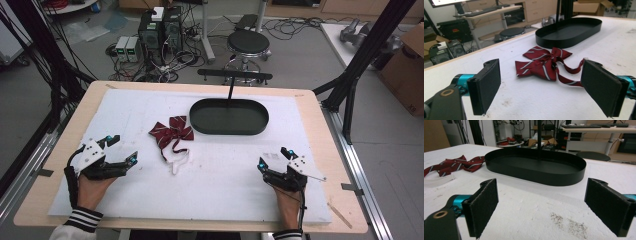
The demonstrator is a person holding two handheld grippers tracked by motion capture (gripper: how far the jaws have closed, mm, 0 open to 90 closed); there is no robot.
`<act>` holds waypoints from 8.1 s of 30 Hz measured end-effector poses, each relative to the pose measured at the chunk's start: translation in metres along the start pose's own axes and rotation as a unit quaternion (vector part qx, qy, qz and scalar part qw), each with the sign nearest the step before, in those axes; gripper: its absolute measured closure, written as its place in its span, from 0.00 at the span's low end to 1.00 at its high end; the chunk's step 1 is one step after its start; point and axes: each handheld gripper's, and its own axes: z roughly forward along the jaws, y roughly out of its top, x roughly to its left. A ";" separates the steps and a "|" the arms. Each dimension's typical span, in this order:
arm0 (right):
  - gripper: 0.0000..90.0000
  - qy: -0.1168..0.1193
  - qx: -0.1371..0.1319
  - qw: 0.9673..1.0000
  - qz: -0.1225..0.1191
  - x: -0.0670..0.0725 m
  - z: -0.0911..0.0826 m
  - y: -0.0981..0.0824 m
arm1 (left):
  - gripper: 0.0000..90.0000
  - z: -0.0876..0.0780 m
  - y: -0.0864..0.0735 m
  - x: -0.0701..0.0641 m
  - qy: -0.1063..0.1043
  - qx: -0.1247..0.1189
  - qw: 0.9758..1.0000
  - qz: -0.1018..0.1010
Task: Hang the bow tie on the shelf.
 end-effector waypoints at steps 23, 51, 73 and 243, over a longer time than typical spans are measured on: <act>0.12 0.001 0.001 1.000 0.002 0.001 0.000 0.000 | 0.25 0.054 0.049 -0.024 -0.097 0.115 0.984 0.092; 0.12 -0.002 0.003 1.000 0.004 -0.001 0.000 0.000 | 0.39 0.100 0.045 -0.038 -0.200 0.269 0.929 0.160; 0.12 -0.009 -0.002 1.000 0.014 -0.002 -0.001 0.000 | 0.53 0.121 0.037 -0.052 -0.232 0.350 0.888 0.185; 0.12 -0.007 -0.009 0.999 0.033 -0.005 -0.002 -0.001 | 0.95 0.246 0.219 0.006 -0.211 0.057 0.975 -0.030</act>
